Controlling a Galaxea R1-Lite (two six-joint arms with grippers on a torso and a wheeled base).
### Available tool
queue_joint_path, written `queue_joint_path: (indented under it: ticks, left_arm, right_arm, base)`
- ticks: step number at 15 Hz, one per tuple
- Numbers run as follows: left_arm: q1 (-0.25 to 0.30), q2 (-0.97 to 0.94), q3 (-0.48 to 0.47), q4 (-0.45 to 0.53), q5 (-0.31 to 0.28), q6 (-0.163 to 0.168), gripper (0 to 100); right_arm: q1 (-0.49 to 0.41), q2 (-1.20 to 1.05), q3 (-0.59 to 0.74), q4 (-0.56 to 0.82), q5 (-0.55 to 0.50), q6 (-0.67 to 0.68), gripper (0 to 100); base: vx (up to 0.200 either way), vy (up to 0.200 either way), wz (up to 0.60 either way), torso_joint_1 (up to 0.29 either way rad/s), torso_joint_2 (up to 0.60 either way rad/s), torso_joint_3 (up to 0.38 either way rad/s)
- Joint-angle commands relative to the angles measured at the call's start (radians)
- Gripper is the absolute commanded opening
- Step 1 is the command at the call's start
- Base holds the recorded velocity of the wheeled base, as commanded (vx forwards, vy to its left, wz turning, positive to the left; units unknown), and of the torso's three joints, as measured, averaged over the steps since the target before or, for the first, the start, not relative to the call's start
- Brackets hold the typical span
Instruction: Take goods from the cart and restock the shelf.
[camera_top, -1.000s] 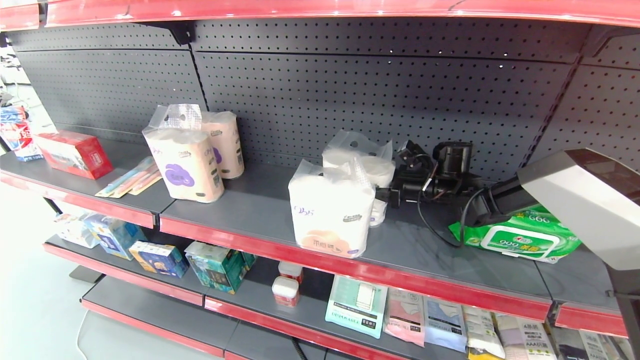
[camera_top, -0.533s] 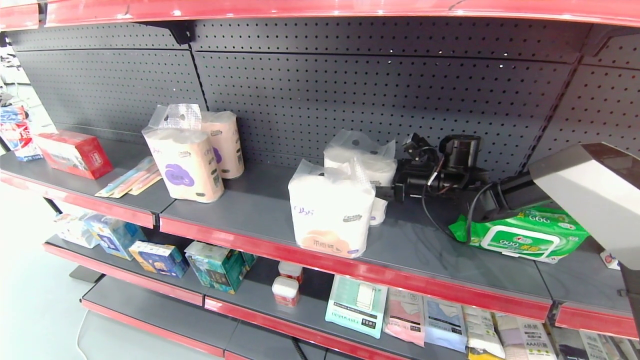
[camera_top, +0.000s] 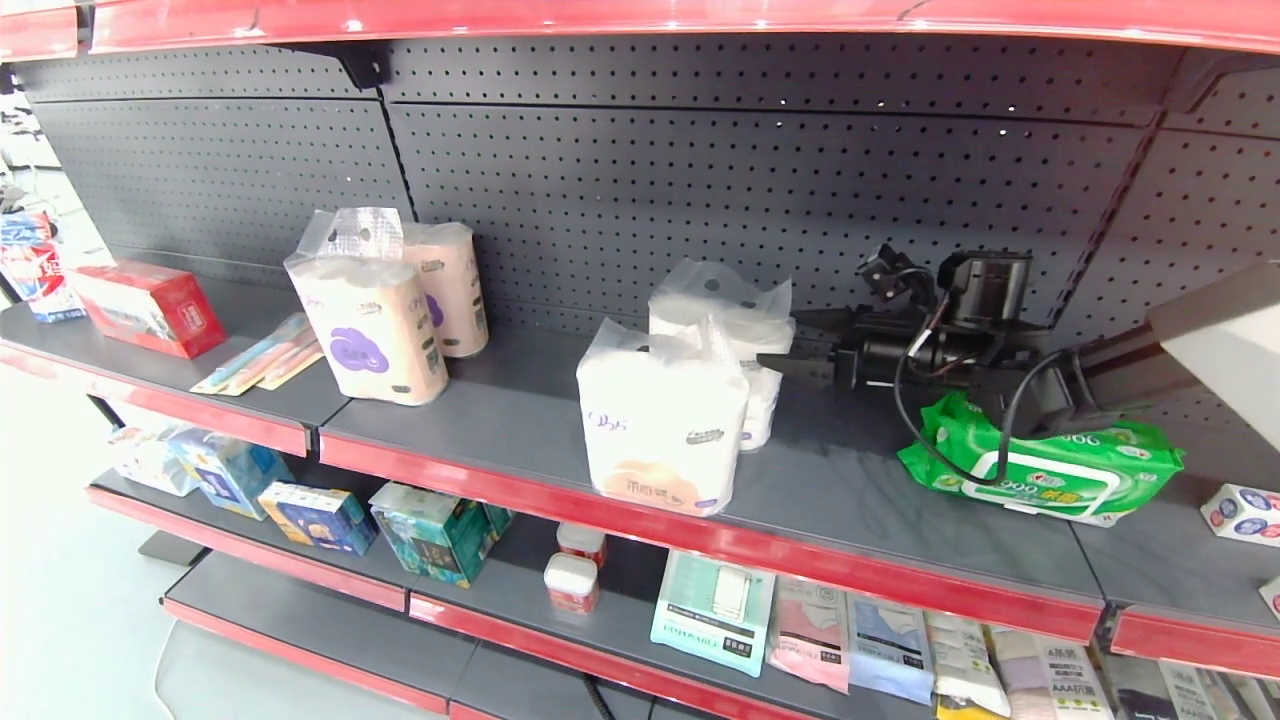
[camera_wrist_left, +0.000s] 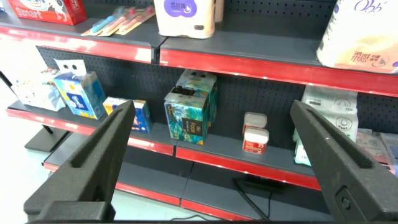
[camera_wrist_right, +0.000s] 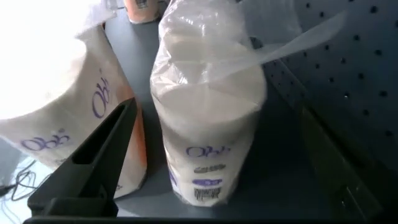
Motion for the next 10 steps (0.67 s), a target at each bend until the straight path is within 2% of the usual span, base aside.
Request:
queue_joint_path:
  ticks: [1, 8, 10]
  left_arm:
    - [0.000, 0.000, 0.000, 0.000, 0.000, 0.000, 100]
    - [0.000, 0.000, 0.000, 0.000, 0.000, 0.000, 100]
    - [0.000, 0.000, 0.000, 0.000, 0.000, 0.000, 100]
  right_arm:
    - [-0.027, -0.067, 0.028, 0.009, 0.000, 0.009, 100]
    - [-0.089, -0.267, 0.220, 0.020, 0.000, 0.057, 100]
    - [-0.112, -0.362, 0.272, 0.084, -0.009, 0.084, 100]
  base:
    - [0.000, 0.000, 0.00, 0.000, 0.00, 0.000]
    - [0.000, 0.000, 0.00, 0.000, 0.00, 0.000]
    - [0.000, 0.000, 0.00, 0.000, 0.00, 0.000]
